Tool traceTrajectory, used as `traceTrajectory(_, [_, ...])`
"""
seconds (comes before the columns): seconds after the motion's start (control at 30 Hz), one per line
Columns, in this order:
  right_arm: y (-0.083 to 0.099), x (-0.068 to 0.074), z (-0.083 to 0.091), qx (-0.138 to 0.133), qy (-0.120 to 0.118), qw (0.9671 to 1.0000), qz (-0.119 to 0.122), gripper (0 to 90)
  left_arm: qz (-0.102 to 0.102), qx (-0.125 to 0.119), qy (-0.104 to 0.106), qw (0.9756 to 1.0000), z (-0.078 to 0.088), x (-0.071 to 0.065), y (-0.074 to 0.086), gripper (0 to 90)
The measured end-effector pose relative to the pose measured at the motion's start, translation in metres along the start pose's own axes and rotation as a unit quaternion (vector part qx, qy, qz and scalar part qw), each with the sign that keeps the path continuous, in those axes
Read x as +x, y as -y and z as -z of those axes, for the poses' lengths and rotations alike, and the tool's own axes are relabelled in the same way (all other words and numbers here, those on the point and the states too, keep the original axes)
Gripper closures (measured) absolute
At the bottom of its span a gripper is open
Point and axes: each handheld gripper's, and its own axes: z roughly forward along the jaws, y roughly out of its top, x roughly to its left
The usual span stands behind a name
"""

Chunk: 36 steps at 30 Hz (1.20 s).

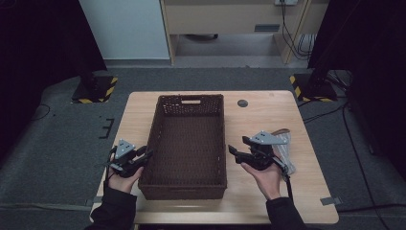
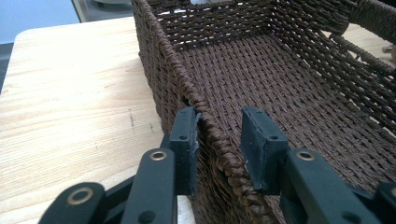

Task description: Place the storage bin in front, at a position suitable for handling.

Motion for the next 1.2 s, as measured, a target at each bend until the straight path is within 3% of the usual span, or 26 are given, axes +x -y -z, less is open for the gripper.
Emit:
traceTrajectory(0.6, [0.011, 0.008, -0.021, 0.026, -0.003, 0.9996, 0.007, 35.5, -0.006, -0.007, -0.003, 1.0, -0.006, -0.017, 0.0, 65.1])
traceTrajectory(0.87, [0.018, 0.004, -0.025, 0.037, 0.001, 0.9993, 0.008, 41.9, -0.009, -0.011, 0.003, 0.9999, -0.01, -0.023, 0.0, 64.3])
traceTrajectory(0.9, [0.019, 0.003, -0.025, 0.038, -0.007, 0.9992, 0.005, 46.9, -0.009, -0.013, 0.005, 0.9999, -0.011, -0.025, 0.0, 64.2])
traceTrajectory(1.03, [0.019, 0.004, -0.024, 0.038, -0.004, 0.9992, 0.013, 50.5, -0.011, -0.014, 0.004, 0.9998, -0.012, -0.027, 0.0, 64.1])
traceTrajectory(1.2, [0.021, 0.003, -0.018, 0.039, -0.01, 0.9992, 0.007, 53.7, -0.01, -0.014, 0.003, 0.9998, -0.012, -0.03, 0.001, 64.1])
